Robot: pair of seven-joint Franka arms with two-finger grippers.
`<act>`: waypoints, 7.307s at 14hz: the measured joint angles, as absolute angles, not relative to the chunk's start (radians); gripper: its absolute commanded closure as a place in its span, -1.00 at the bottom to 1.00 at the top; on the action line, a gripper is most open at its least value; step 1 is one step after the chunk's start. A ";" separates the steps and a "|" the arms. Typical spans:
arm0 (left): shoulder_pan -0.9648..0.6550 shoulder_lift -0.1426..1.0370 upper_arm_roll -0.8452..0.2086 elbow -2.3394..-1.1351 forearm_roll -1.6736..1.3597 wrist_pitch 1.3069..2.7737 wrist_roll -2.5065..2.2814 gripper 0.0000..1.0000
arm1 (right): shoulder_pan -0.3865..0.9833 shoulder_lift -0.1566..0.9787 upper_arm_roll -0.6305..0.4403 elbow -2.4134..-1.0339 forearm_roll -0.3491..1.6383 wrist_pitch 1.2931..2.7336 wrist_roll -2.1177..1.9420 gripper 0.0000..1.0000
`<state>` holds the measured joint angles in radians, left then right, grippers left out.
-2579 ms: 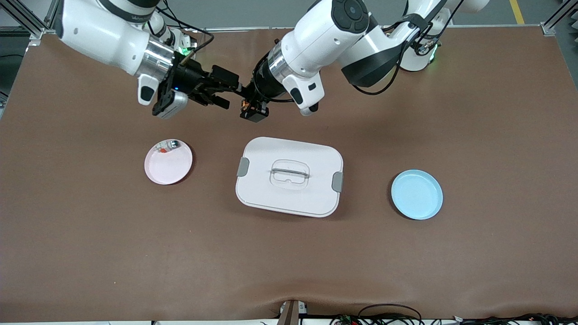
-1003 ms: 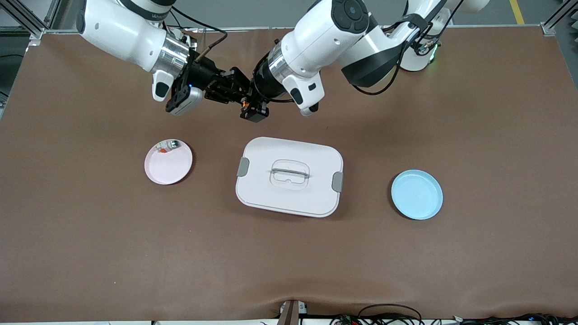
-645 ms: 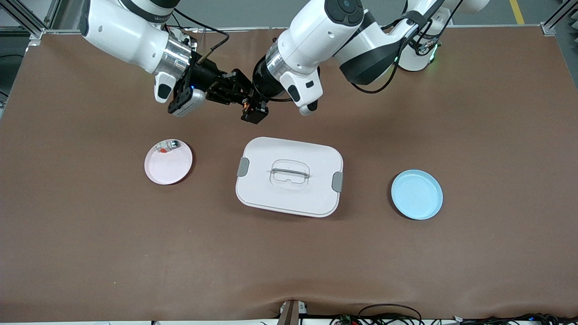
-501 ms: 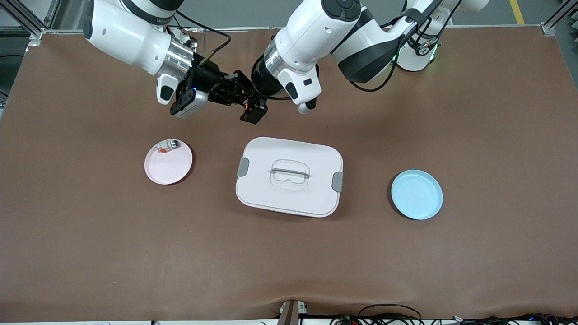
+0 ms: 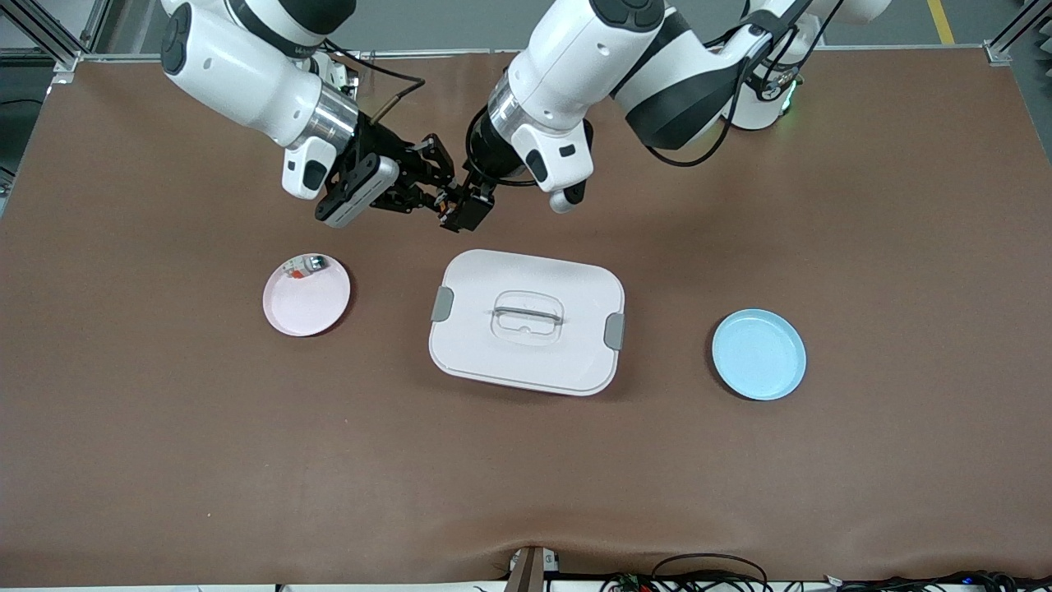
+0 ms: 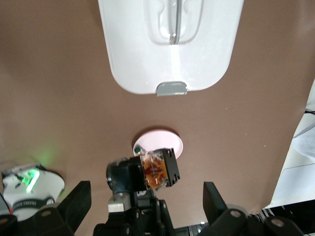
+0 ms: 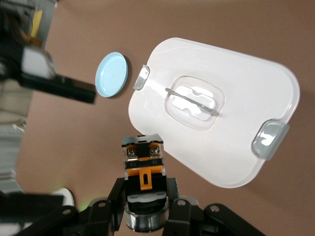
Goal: Transfer orange switch to right arm and place
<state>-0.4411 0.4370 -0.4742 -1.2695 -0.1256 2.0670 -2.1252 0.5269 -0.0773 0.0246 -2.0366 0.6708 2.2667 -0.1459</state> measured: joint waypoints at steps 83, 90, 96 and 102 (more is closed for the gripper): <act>-0.043 -0.046 -0.062 -1.545 0.031 1.489 -0.096 -1.00 | 0.046 0.084 -0.009 -2.113 -0.004 1.908 -1.082 -1.00; -0.038 -0.046 -0.061 -1.547 0.031 1.489 -0.096 -1.00 | -0.086 0.084 -0.023 -1.902 -0.004 1.647 -1.057 -1.00; -0.038 -0.046 -0.061 -1.547 0.031 1.488 -0.096 -1.00 | -0.103 0.083 -0.012 -1.725 -0.004 1.462 -0.786 -1.00; -0.039 -0.047 -0.062 -1.548 0.031 1.488 -0.096 -1.00 | -0.029 0.083 0.009 -1.630 -0.004 1.383 -0.408 -1.00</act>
<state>-0.0385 -0.0465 -0.0617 -1.5479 0.0306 1.4877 -0.0958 -0.0294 0.0828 0.0095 -1.6297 -0.0042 1.3831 -0.4081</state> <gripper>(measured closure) 0.000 0.000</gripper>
